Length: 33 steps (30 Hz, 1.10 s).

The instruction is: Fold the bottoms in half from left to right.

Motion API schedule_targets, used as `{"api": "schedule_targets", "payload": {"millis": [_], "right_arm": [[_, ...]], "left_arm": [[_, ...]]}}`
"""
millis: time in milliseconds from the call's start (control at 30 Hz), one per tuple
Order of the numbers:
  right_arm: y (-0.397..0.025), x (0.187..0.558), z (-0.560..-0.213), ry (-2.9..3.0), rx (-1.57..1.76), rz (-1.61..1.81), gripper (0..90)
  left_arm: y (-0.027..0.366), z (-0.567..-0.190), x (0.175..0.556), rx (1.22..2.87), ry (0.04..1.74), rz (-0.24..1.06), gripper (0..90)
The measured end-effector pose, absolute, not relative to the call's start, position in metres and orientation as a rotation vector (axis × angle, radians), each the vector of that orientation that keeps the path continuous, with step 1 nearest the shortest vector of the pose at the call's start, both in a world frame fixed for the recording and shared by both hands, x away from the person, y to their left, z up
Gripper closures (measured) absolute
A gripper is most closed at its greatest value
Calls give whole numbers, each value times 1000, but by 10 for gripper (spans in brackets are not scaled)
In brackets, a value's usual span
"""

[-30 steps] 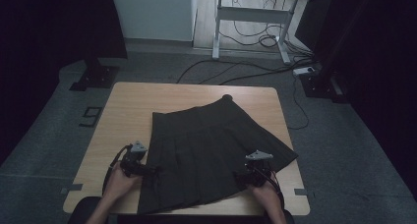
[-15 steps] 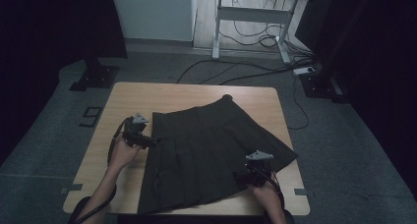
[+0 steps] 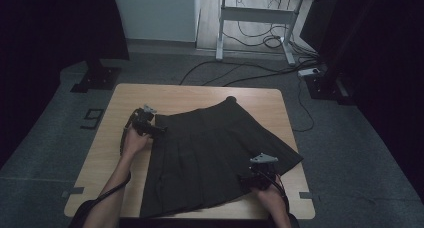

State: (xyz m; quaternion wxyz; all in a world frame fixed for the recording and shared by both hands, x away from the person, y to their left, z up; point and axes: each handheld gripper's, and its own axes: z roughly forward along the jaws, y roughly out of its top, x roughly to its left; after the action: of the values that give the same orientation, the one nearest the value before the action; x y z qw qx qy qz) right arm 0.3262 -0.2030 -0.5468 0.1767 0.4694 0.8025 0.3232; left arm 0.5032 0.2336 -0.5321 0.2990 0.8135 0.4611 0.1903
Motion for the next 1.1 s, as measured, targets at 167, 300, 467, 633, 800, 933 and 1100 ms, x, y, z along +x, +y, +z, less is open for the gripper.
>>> {"api": "schedule_targets", "payload": {"millis": [167,300,467,633,800,933,1100], "right_arm": [[-203,326,-547,2266,1326,921,119],[-203,326,-547,2266,1331,920,117],[-200,327,-541,2285,1318,910,115],[-182,323,-529,2338,1232,965,98],[-160,319,-523,2421,1144,1027,75],[-133,315,-519,2500,1037,1064,61],[-88,308,-514,2613,884,1119,59]], "left_arm": [[236,-547,505,2132,1247,469,0],[238,-548,507,2121,1263,448,0],[237,-548,506,2113,1274,453,0],[237,-548,505,2110,1286,458,0],[237,-548,504,2109,1288,461,0],[237,-548,504,2107,1288,462,0],[237,-548,504,2105,1290,463,0]]}}
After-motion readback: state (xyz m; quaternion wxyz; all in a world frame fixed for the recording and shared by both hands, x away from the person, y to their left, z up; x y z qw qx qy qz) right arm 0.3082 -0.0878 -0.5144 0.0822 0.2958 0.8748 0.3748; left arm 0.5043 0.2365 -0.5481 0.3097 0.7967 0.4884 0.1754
